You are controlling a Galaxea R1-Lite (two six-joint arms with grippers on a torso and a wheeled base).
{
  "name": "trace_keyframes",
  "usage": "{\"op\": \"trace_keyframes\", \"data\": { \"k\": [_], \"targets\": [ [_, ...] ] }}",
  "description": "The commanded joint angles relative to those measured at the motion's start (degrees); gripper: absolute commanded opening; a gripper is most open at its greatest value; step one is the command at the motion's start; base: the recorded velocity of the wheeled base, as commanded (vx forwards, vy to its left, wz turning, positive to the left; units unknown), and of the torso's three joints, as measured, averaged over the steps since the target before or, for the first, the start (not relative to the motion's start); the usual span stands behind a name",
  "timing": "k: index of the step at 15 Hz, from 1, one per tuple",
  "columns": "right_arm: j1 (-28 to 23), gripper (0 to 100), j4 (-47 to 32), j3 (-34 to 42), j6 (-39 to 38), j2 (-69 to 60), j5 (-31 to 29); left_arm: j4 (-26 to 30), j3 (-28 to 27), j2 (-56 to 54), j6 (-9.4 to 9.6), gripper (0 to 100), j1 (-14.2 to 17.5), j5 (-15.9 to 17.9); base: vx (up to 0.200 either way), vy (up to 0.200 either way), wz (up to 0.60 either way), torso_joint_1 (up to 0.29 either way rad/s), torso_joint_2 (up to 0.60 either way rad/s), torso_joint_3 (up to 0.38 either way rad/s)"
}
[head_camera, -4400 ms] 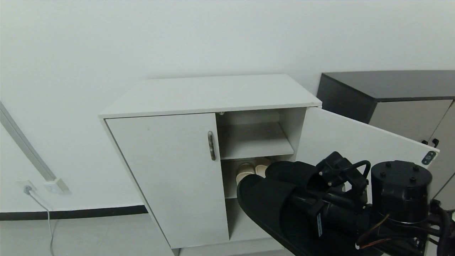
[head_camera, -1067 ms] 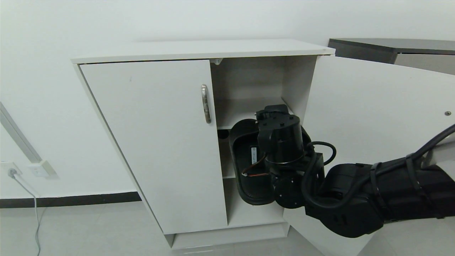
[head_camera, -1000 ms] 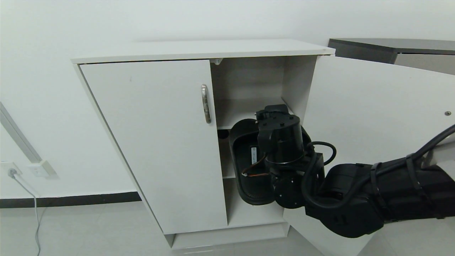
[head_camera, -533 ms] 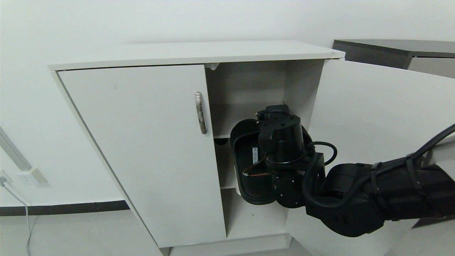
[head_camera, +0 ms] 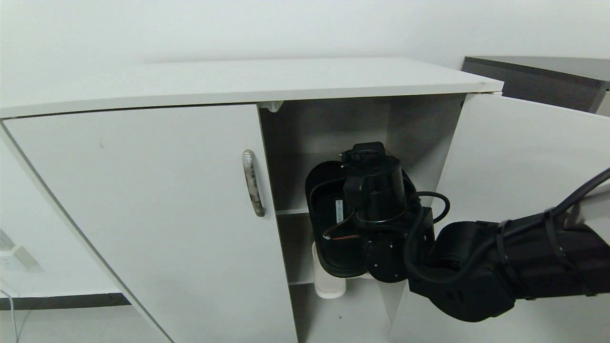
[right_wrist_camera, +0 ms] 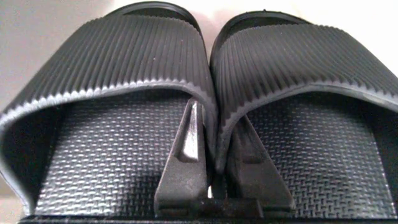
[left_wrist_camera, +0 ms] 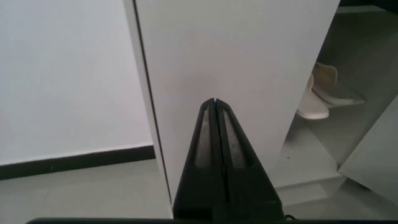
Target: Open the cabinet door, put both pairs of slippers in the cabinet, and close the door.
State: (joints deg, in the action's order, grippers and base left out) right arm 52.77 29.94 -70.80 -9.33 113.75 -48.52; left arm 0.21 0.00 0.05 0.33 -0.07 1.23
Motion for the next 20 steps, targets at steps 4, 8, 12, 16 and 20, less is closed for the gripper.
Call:
{"op": "trace_keyframes", "data": {
  "k": [4, 8, 12, 16, 20],
  "targets": [
    [-2.24, 0, -0.94, -2.59, 0.36, 1.03, 2.29, -0.03, 0.00, 0.04, -0.07, 0, -0.01, -0.09, 0.000, 0.000, 0.00, 0.000, 0.00, 0.000],
    [-5.75, 0, -8.93, -11.29, -0.25, 4.37, 5.19, -0.03, 0.00, 0.04, -0.15, 0, -0.01, -0.09, 0.000, 0.000, 0.00, 0.000, 0.00, 0.000],
    [-7.60, 0, -14.21, -21.04, -0.69, 9.65, 7.47, -0.03, 0.00, 0.04, -0.15, 0, -0.01, -0.09, 0.000, 0.000, 0.00, 0.000, 0.00, 0.000],
    [-9.27, 0, -17.37, -29.92, -0.78, 14.31, 9.67, -0.03, 0.00, 0.04, -0.24, 0, -0.01, -0.09, 0.000, 0.000, 0.00, 0.000, 0.00, 0.000],
    [-11.20, 0, -17.81, -34.05, -0.61, 16.33, 10.29, -0.03, 0.00, 0.04, -0.24, 0, -0.01, -0.09, 0.000, 0.000, 0.00, 0.000, 0.00, 0.000]
  ]
}}
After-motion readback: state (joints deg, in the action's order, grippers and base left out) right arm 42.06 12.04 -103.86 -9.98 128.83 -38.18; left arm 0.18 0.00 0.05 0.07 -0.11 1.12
